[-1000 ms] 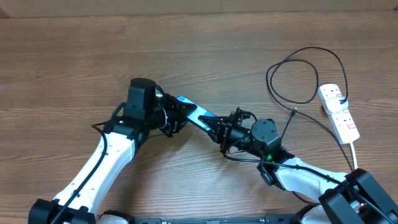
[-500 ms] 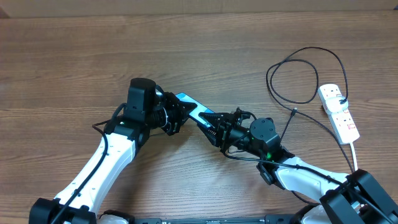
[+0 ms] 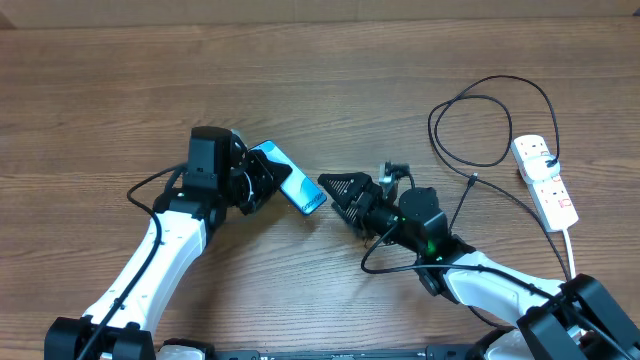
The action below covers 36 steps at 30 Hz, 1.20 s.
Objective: Plug charger to phone and switch on socket
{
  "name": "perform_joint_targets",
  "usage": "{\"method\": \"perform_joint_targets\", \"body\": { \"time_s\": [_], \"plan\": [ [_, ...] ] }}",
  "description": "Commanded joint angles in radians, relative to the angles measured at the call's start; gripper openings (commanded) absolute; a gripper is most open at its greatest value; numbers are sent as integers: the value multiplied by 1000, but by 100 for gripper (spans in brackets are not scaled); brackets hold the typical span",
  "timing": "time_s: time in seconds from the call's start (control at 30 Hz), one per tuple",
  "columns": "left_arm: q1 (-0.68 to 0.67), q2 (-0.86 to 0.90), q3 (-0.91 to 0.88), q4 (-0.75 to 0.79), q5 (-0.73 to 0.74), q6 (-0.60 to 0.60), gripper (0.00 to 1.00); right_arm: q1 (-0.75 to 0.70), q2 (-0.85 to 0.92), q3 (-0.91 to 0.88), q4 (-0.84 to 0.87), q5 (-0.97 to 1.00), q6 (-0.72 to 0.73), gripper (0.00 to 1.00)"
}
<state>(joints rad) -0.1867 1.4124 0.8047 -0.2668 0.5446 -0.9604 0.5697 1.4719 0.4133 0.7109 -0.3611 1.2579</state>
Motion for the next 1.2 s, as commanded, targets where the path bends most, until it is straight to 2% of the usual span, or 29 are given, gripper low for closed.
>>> {"method": "perform_joint_targets", "body": {
  "time_s": [0.0, 0.1, 0.27, 0.33, 0.43, 0.5, 0.6, 0.7, 0.77, 0.97, 1.17],
  "plan": [
    [18, -8, 21, -54, 195, 256, 4, -40, -29, 28, -33, 27, -384, 100],
    [32, -8, 21, -171, 216, 361, 4, -85, -67, 80, -203, 50, -497, 99],
    [31, -8, 21, -274, 216, 474, 4, -153, -135, 298, -749, 283, -675, 100],
    [31, -8, 21, -273, 243, 476, 4, -168, -135, 409, -969, 428, -719, 100],
    [31, -8, 21, -198, 386, 464, 4, -202, -135, 486, -1153, 623, -743, 100],
    [31, -8, 21, -136, 482, 419, 4, -246, -134, 484, -1200, 686, -742, 100],
    [31, -8, 21, -68, 590, 343, 4, -342, -111, 484, -1268, 673, -728, 98],
    [31, -6, 21, -15, 631, 315, 4, -429, -63, 484, -1281, 657, -728, 75],
    [31, 0, 21, 15, 603, 302, 4, -470, -14, 484, -1271, 640, -731, 68],
    [32, 56, 21, 111, 563, 242, 4, -499, 134, 484, -1268, 610, -739, 59],
    [32, 142, 21, 130, 563, 238, 4, -499, 186, 484, -1262, 607, -735, 59]
  ]
}}
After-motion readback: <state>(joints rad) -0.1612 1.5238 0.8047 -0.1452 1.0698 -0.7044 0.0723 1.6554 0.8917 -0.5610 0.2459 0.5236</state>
